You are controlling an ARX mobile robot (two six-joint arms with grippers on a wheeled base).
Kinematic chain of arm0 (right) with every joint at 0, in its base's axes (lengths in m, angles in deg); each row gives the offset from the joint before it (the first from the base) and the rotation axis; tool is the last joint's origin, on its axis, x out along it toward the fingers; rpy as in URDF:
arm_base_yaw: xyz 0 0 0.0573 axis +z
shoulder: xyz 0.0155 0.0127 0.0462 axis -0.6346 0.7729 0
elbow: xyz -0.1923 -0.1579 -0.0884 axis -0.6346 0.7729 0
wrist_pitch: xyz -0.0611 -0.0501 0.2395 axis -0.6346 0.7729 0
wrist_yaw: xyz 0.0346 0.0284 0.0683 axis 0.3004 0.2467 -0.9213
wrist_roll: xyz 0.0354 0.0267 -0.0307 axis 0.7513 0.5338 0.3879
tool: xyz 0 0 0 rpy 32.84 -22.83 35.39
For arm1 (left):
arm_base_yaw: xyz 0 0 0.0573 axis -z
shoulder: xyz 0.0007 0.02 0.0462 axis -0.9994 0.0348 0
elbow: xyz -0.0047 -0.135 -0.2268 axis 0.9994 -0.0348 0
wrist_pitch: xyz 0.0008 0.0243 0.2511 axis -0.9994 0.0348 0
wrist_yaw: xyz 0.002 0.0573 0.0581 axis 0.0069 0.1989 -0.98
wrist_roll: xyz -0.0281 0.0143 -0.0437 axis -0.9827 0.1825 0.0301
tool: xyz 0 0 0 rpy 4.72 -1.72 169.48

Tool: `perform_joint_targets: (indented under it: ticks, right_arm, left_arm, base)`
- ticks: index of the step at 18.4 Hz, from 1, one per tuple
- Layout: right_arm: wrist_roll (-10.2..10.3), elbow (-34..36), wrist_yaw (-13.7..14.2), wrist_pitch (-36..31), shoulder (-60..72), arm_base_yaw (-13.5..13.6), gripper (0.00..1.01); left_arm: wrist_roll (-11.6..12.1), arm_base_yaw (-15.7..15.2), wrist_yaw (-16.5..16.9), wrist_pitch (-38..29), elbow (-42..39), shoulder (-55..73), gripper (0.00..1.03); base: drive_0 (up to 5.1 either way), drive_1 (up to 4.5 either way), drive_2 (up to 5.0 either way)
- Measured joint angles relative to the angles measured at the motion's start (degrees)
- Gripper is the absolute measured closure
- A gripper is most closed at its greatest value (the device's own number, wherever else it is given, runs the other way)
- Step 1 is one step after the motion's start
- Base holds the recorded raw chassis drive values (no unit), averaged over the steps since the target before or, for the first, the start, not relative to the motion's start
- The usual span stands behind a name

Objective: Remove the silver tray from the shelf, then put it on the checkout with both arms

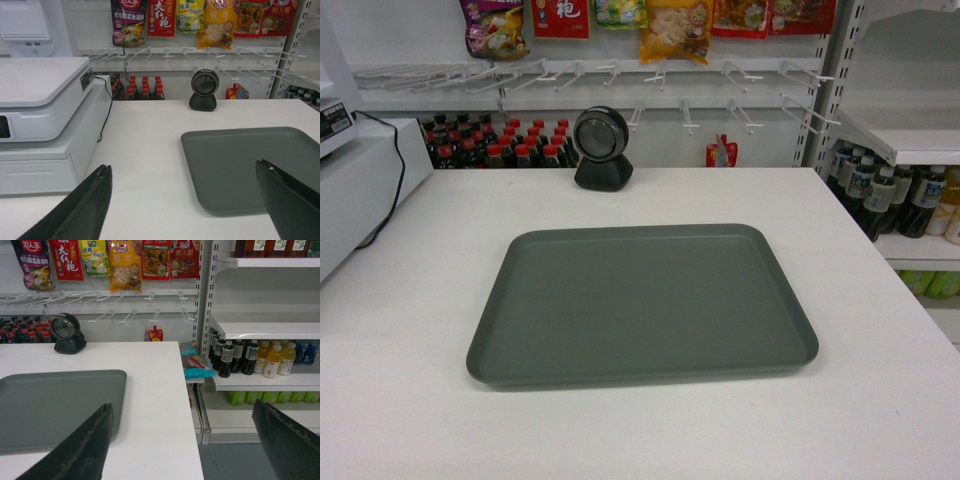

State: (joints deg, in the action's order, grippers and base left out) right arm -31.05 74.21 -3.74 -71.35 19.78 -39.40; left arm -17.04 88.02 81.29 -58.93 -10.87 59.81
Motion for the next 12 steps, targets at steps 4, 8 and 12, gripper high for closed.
perform_joint_targets:
  ticks: [4, 8, 12]
  right_arm:
    - [0.0, 0.0, 0.0, 0.0, 0.0, 0.0, 0.03]
    - [0.0, 0.0, 0.0, 0.0, 0.0, 0.0, 0.03]
    - [0.0, 0.0, 0.0, 0.0, 0.0, 0.0, 0.03]
  left_arm:
    - [0.0, 0.0, 0.0, 0.0, 0.0, 0.0, 0.05]
    - [0.0, 0.0, 0.0, 0.0, 0.0, 0.0, 0.05]
    - [0.0, 0.0, 0.0, 0.0, 0.0, 0.0, 0.05]
  base:
    - [0.0, 0.0, 0.0]
    - [0.0, 0.0, 0.0]
    - [0.0, 0.0, 0.0]
